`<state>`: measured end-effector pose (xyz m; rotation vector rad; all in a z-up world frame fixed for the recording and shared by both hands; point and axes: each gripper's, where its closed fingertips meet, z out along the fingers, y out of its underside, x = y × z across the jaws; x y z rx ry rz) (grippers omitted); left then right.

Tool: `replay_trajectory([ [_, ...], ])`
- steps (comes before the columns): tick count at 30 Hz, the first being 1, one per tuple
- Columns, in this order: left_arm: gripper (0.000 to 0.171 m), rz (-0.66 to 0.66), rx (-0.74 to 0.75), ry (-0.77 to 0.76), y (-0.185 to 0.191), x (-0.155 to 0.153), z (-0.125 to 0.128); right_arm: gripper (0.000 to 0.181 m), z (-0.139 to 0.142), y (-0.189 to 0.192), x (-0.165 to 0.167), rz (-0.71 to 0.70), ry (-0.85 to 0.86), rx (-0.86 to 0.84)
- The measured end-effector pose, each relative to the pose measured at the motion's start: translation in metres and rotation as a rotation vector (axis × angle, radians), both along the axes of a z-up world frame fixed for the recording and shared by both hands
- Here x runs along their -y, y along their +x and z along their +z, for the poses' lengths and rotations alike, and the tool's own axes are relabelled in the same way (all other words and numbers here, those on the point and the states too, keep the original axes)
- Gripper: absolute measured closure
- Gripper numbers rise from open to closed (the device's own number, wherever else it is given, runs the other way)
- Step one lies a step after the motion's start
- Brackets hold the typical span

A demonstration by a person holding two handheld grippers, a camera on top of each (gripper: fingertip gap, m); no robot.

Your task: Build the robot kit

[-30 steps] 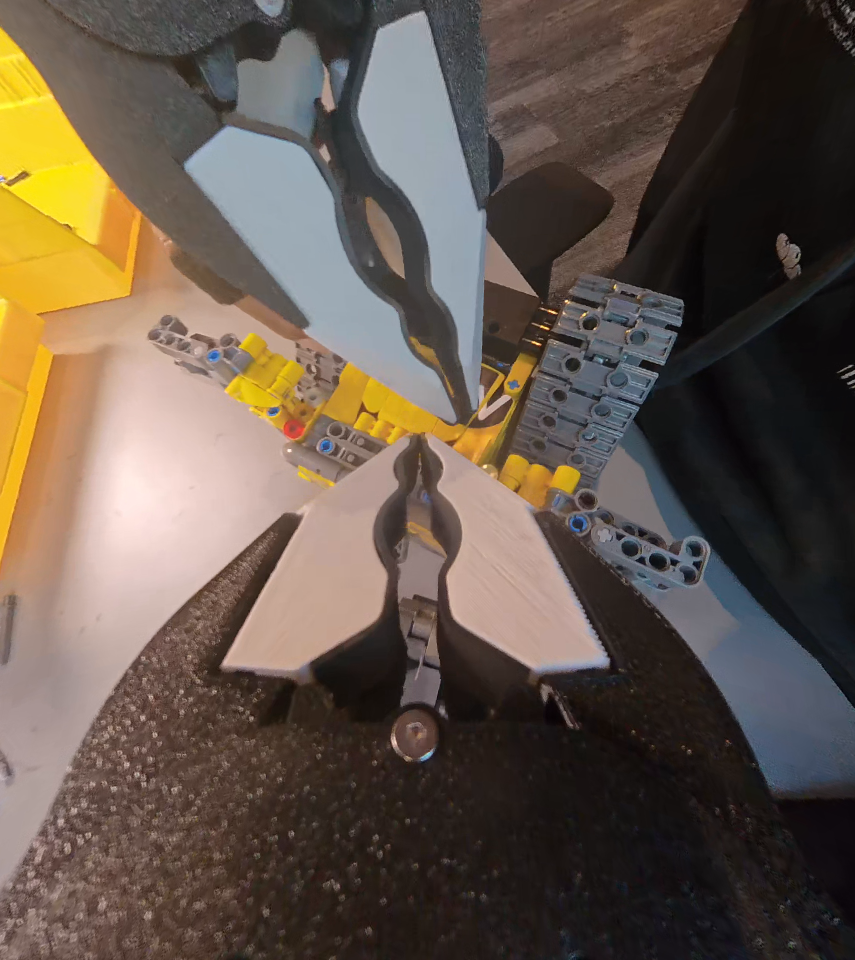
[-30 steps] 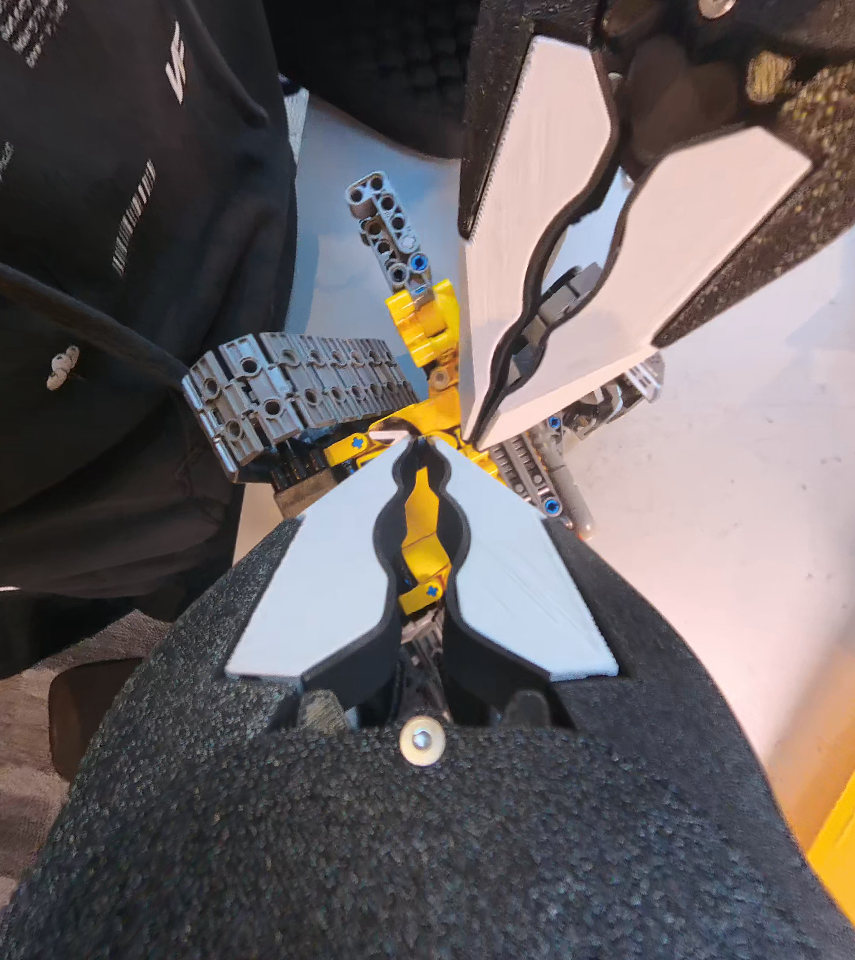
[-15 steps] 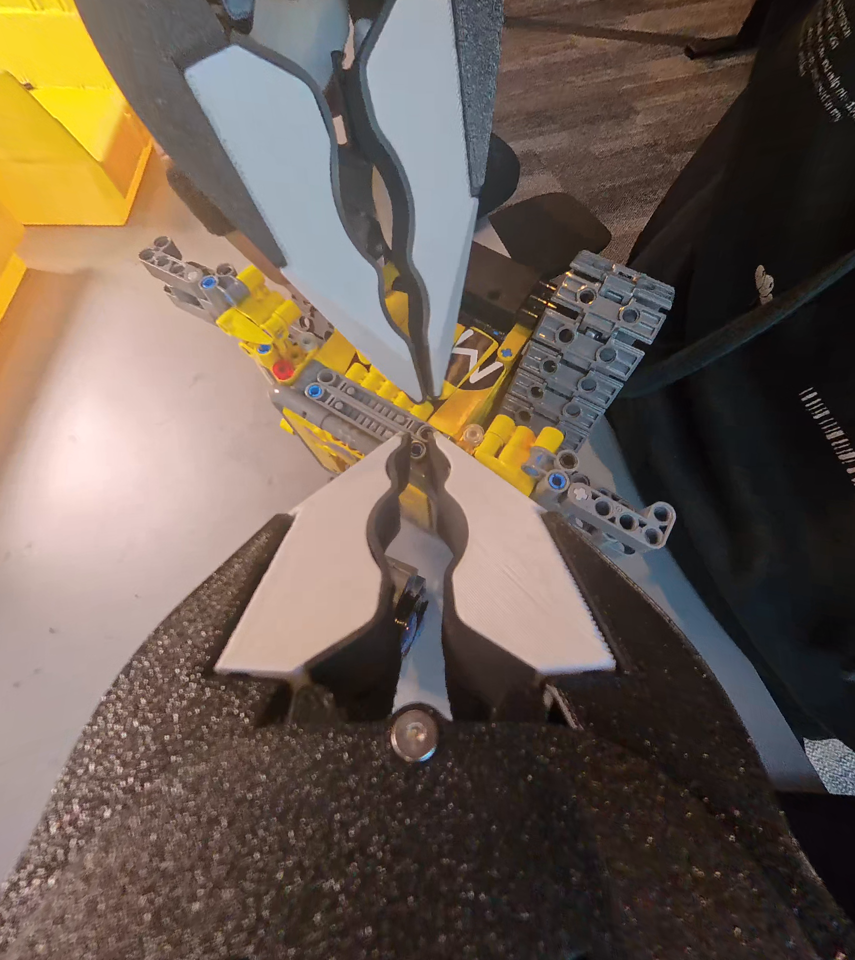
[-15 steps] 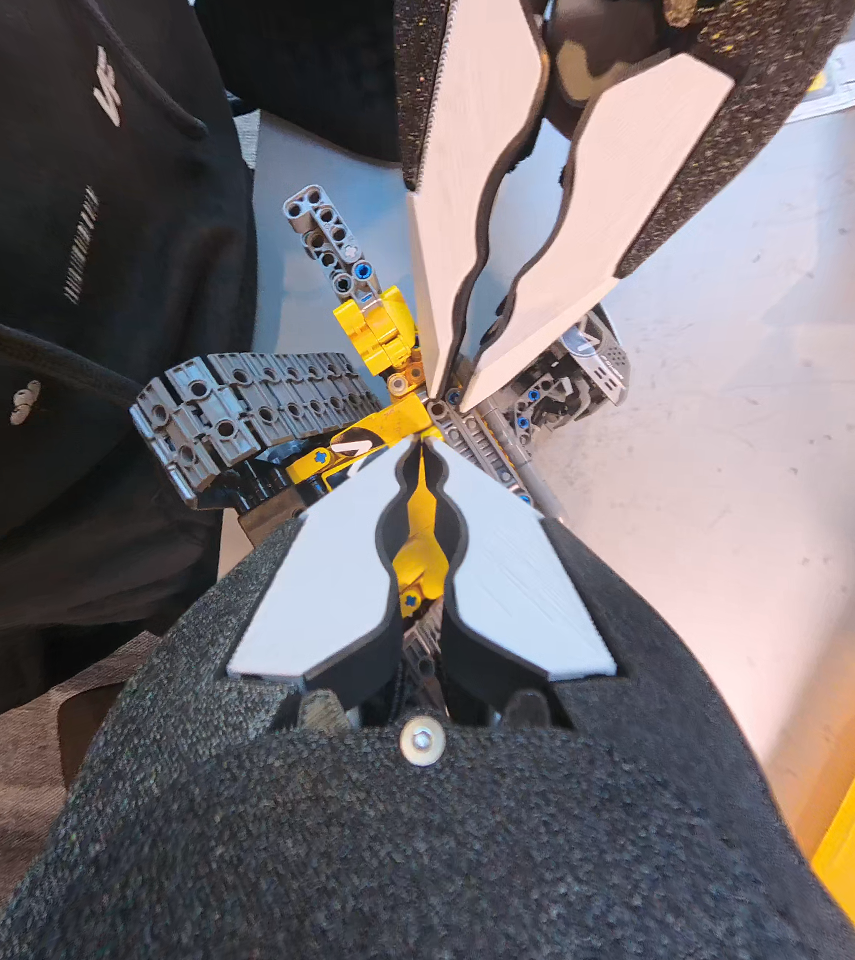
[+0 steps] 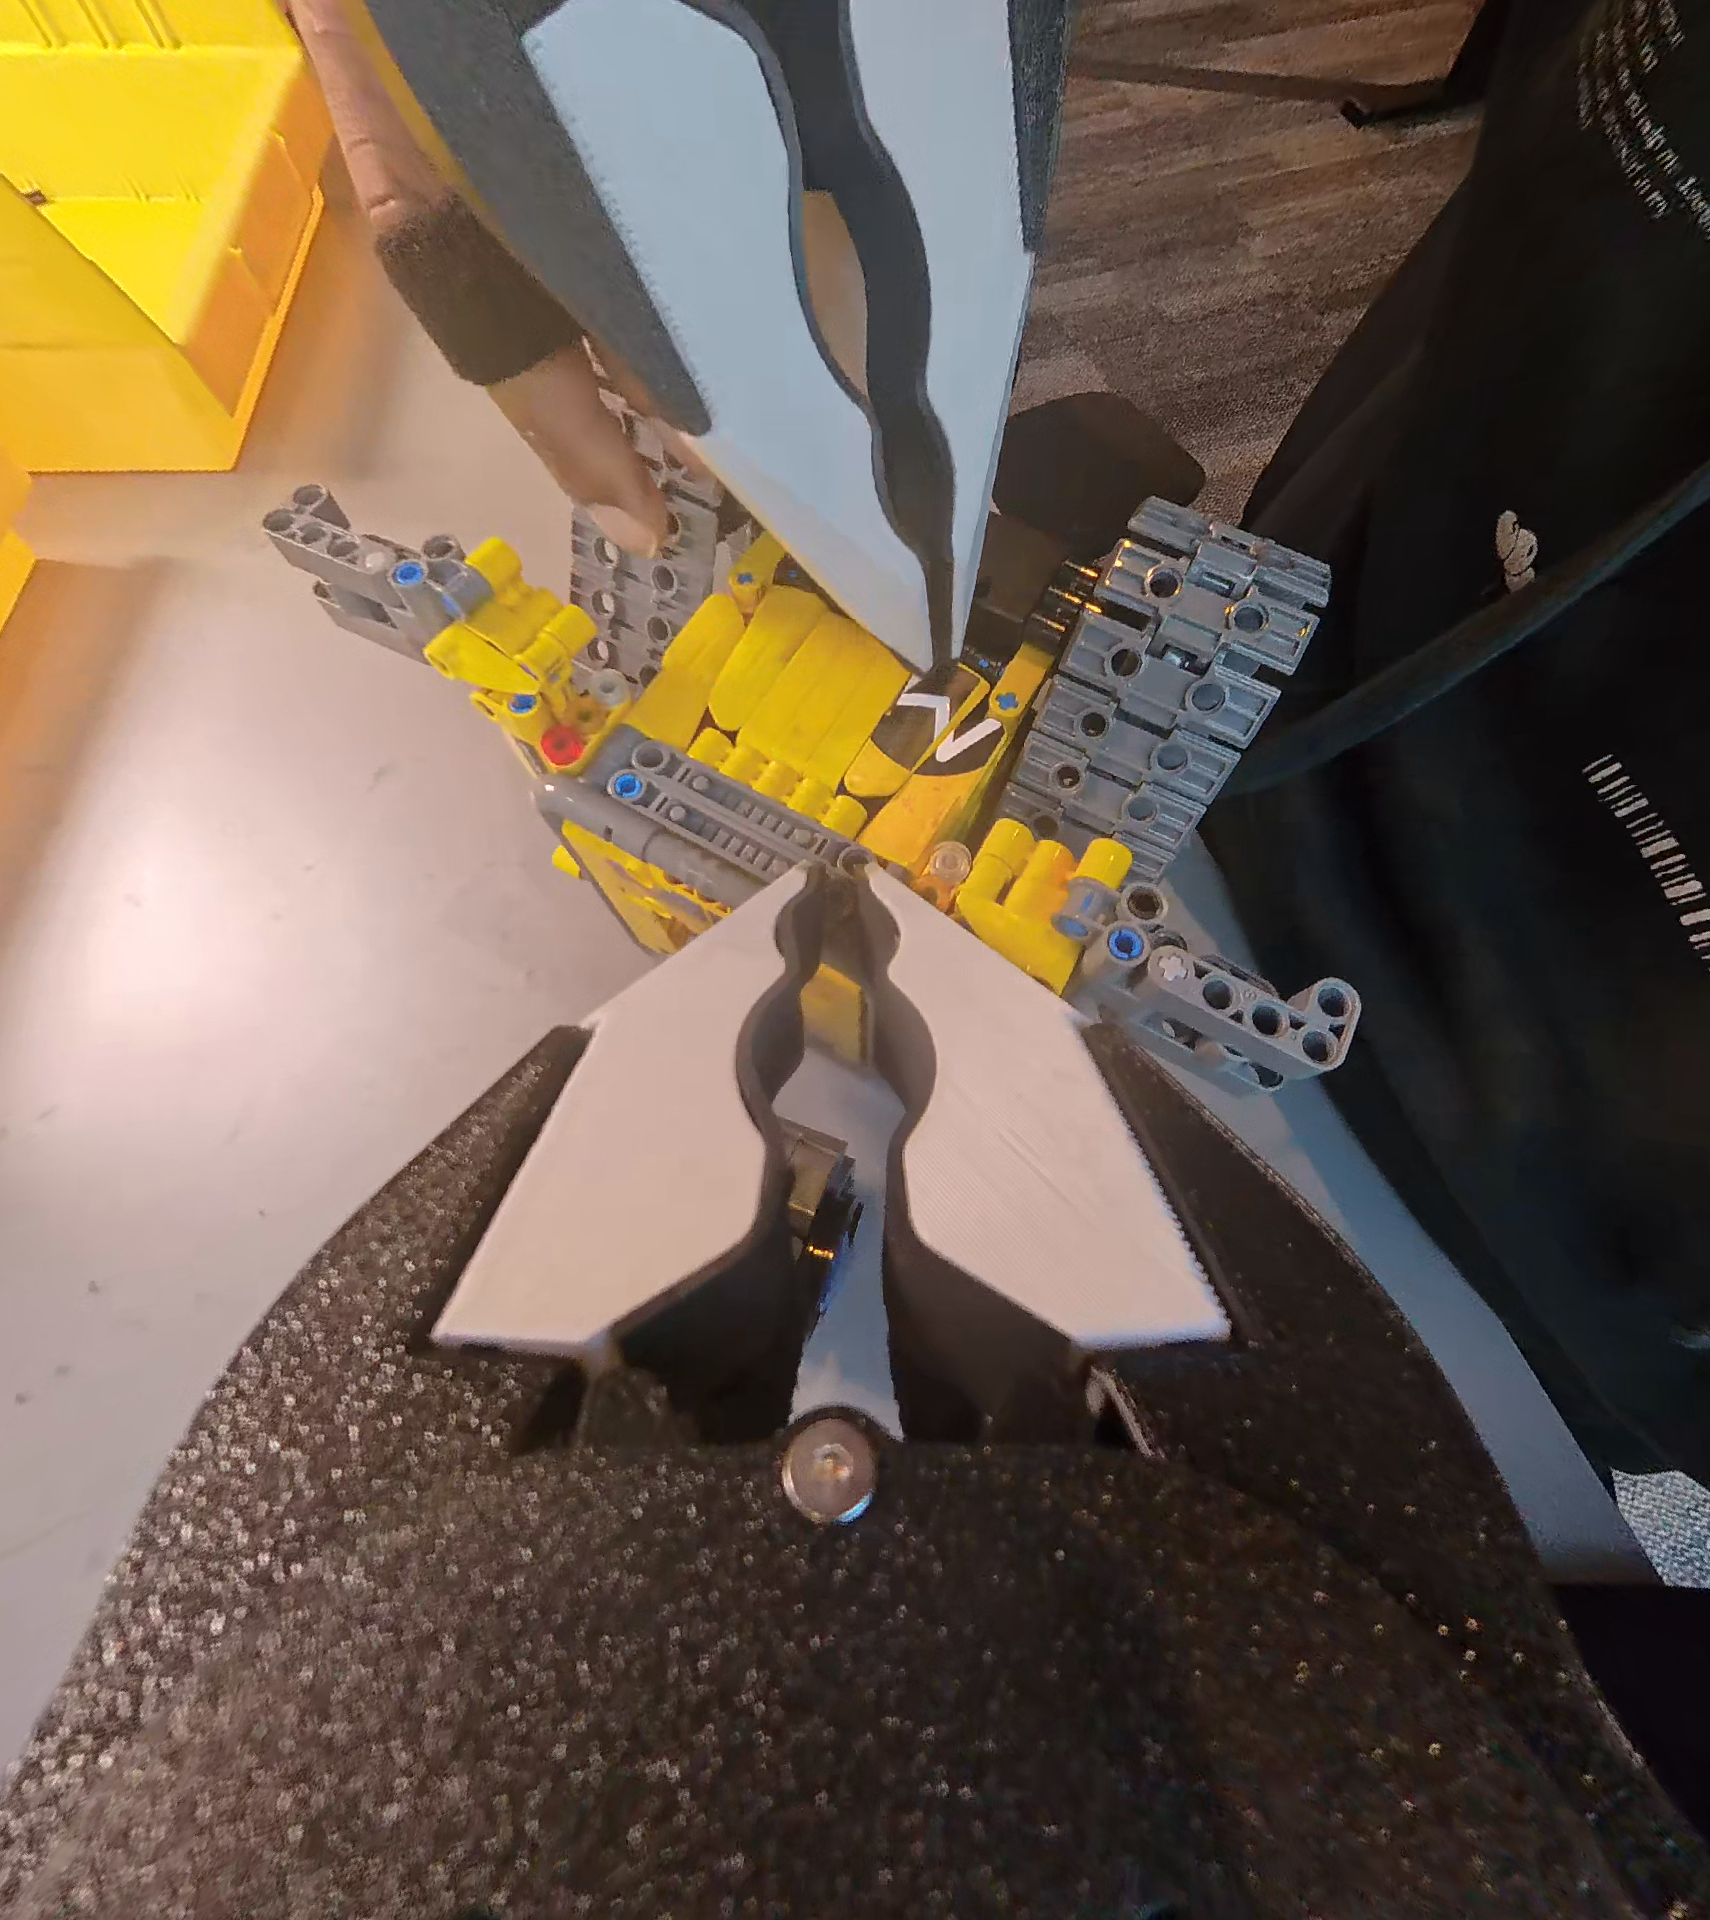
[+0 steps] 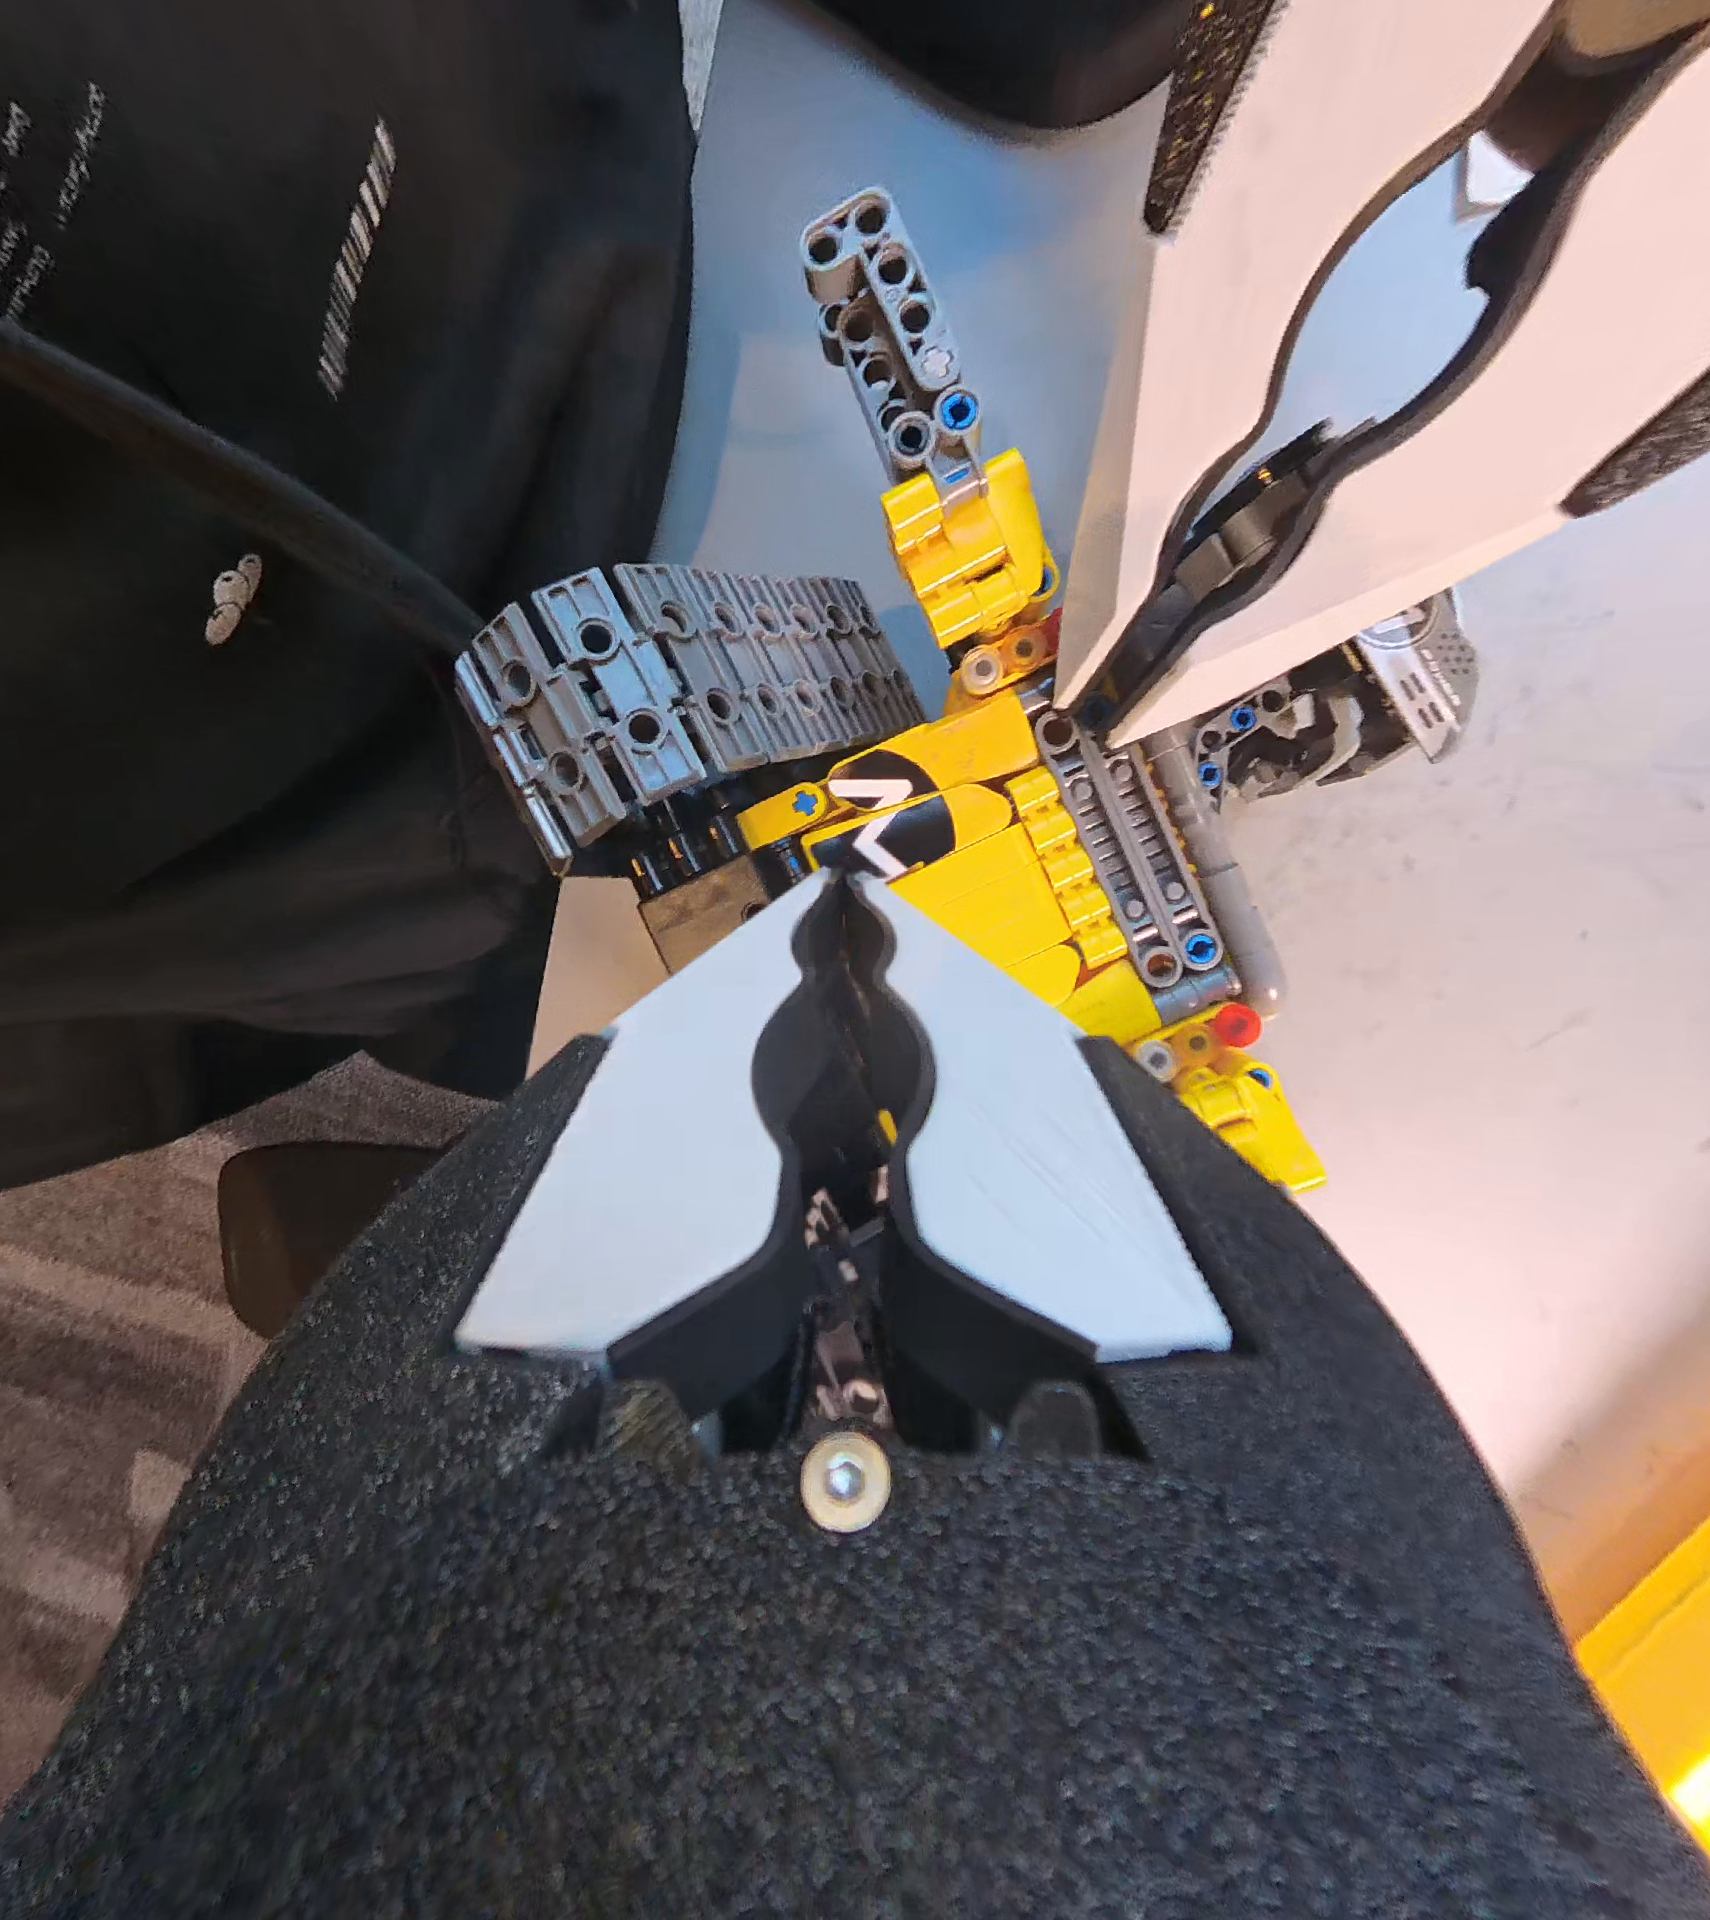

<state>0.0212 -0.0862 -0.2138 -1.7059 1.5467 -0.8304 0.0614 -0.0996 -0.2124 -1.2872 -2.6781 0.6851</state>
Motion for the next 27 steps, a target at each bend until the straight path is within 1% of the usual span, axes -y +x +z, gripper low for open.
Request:
replay_trajectory([
  [3, 0.168, -0.001, -0.003, 0.007, 0.001, 0.001, 0.0, 0.181, -0.001, 0.004, 0.002, 0.033, -0.002, 0.046],
  [6, 0.168, 0.004, -0.014, 0.014, -0.001, -0.001, 0.0, 0.181, 0.004, 0.0, 0.002, 0.04, -0.01, 0.034],
  [8, 0.168, 0.001, -0.013, 0.02, 0.0, 0.0, 0.0, 0.181, 0.01, -0.01, -0.002, 0.006, -0.023, -0.014],
  [10, 0.168, -0.003, -0.008, 0.019, 0.001, 0.0, 0.0, 0.181, 0.007, -0.017, -0.007, -0.016, -0.006, -0.042],
  [12, 0.168, -0.004, -0.006, 0.019, 0.001, 0.0, 0.0, 0.181, 0.002, -0.022, -0.005, -0.019, -0.022, -0.053],
  [15, 0.169, -0.006, -0.011, 0.02, 0.001, 0.001, 0.0, 0.181, -0.003, -0.026, -0.003, -0.013, -0.026, -0.053],
  [19, 0.171, -0.017, -0.012, 0.019, 0.0, 0.002, -0.001, 0.181, -0.004, -0.031, -0.006, -0.022, 0.018, -0.055],
  [24, 0.171, -0.008, -0.01, 0.014, -0.001, 0.001, -0.002, 0.181, -0.004, -0.034, -0.011, -0.103, -0.004, -0.048],
  [27, 0.171, -0.008, -0.003, 0.009, 0.0, 0.0, -0.002, 0.181, -0.003, -0.032, -0.018, -0.12, 0.03, -0.051],
])
